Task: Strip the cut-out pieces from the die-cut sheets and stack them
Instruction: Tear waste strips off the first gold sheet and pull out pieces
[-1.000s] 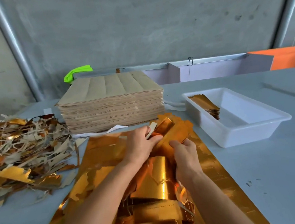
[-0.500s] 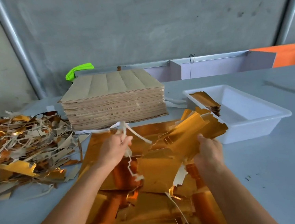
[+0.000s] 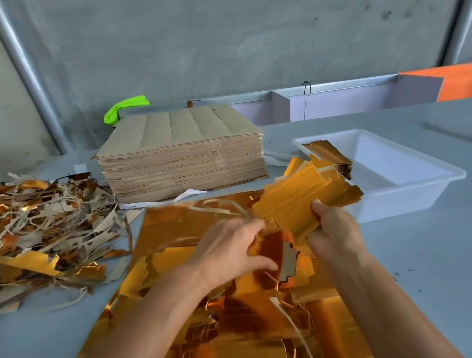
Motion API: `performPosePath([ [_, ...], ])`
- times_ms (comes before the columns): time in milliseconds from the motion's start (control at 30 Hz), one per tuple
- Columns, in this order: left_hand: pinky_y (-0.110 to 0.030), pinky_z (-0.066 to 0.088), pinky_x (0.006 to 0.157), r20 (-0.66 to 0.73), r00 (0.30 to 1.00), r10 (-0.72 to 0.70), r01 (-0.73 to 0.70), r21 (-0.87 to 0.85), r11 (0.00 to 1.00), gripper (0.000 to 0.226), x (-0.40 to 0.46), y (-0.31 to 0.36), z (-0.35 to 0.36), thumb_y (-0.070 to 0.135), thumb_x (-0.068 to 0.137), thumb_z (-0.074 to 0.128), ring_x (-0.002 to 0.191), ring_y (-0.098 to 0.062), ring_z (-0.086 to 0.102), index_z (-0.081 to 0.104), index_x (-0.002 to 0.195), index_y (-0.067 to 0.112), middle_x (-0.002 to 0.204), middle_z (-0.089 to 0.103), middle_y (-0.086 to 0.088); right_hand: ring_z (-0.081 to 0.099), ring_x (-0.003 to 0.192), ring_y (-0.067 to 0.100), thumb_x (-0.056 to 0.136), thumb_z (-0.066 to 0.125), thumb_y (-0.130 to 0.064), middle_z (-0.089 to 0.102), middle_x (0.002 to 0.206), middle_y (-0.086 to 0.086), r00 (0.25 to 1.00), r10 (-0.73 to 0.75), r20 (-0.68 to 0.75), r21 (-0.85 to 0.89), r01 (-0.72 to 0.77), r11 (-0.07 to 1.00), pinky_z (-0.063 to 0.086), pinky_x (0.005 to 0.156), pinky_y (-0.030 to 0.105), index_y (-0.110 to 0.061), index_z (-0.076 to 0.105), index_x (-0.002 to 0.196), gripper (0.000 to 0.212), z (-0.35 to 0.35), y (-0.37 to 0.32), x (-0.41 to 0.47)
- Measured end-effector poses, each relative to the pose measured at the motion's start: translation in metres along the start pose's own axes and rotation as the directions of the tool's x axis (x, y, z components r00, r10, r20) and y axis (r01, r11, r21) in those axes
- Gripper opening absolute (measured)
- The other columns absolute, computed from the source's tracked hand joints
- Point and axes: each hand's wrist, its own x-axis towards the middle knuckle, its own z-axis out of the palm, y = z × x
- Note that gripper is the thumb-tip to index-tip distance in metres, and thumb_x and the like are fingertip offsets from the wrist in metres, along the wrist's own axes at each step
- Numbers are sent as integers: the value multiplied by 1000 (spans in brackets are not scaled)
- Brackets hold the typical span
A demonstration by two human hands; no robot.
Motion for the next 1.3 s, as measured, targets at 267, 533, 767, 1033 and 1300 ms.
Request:
performPosePath([
  [267, -23, 47, 80, -6, 992, -123, 116, -291, 950, 13, -10, -27, -2, 25, 86, 65, 80, 6, 54, 60, 77, 32, 83, 58, 19, 53, 99, 23, 99, 46, -24, 55, 111, -3, 986, -161, 46, -145, 166, 975, 42, 97, 51, -21, 39, 138, 39, -5, -12, -10],
  [533, -21, 48, 71, -261, 872, -415, 192, -597, 779, 9, -17, -48, -21, 16, 93, 55, 77, -3, 58, 59, 85, 17, 89, 64, 1, 60, 80, 11, 99, 46, -26, 62, 91, -11, 939, -343, 36, -283, 339, 897, 48, 62, 28, -29, 50, 108, 10, -18, -29, -14],
  [767, -28, 50, 62, -203, 860, -468, 76, -856, 512, 13, -14, -32, -30, 23, 94, 51, 72, -16, 55, 58, 89, 14, 79, 61, -6, 64, 92, 26, 101, 40, -19, 65, 93, 3, 925, -334, 182, -431, 380, 818, 53, 74, 38, -21, 57, 104, 17, 3, -6, -27],
  [1033, -8, 38, 53, -533, 695, -483, 181, -520, 835, 11, 13, -7, -5, 16, 94, 56, 60, -4, 51, 52, 83, 16, 70, 59, 4, 70, 92, 26, 100, 37, -42, 72, 98, 8, 861, -128, 492, -281, 297, 913, 58, 77, 43, -27, 63, 103, 30, 19, 45, -57],
  [1300, -11, 37, 56, -543, 821, -179, 74, -210, 975, 43, 4, 2, 4, 54, 79, 61, 62, -8, 55, 56, 96, 14, 75, 60, 8, 65, 73, 28, 99, 46, -21, 64, 78, 13, 971, -203, 131, -321, 235, 918, 57, 74, 45, -10, 61, 86, 23, 27, 49, -41],
])
